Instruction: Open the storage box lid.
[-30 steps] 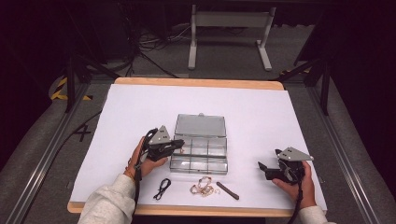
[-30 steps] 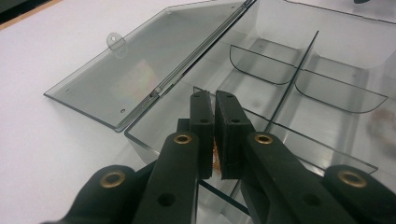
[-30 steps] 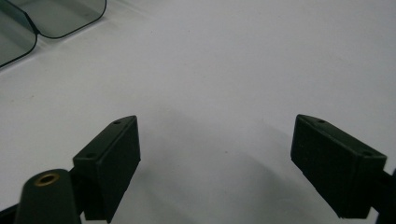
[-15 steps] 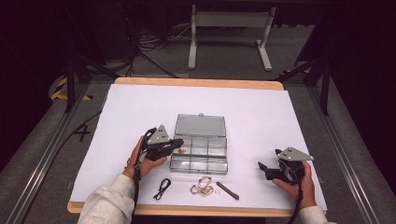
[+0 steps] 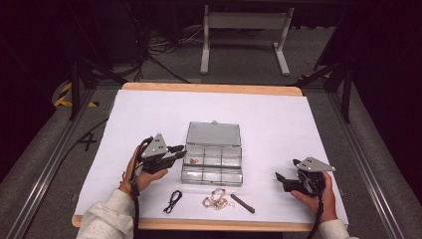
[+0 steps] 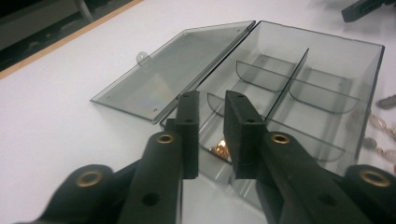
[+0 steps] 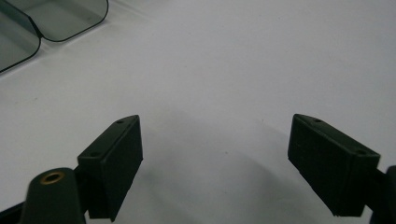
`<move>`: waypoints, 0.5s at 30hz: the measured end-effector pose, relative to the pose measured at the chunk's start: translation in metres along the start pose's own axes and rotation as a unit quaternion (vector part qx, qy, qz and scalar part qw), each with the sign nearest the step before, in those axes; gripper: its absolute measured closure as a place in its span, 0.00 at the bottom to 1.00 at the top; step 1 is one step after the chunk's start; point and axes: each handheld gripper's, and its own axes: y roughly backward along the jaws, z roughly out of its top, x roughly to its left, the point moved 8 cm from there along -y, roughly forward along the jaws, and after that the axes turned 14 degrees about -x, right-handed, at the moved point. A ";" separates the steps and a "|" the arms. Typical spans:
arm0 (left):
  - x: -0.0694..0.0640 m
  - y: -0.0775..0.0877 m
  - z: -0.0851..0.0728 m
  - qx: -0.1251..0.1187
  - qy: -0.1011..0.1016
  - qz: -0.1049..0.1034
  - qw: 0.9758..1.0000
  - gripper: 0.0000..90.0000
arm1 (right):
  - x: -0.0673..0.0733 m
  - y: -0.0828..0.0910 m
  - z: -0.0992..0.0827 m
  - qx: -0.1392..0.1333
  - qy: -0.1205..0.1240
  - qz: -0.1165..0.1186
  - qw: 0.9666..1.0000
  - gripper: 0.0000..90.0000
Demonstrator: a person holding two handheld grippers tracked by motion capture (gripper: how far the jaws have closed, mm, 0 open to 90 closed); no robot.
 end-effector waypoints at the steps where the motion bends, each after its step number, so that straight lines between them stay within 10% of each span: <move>1: 0.000 0.003 0.000 0.001 -0.004 0.001 1.000 0.82 | 0.000 0.000 0.000 -0.001 -0.002 0.002 1.000 0.22; 15: -0.001 0.061 -0.015 -0.006 -0.020 0.046 0.999 0.58 | 0.006 0.009 0.011 -0.024 -0.032 0.035 0.999 0.28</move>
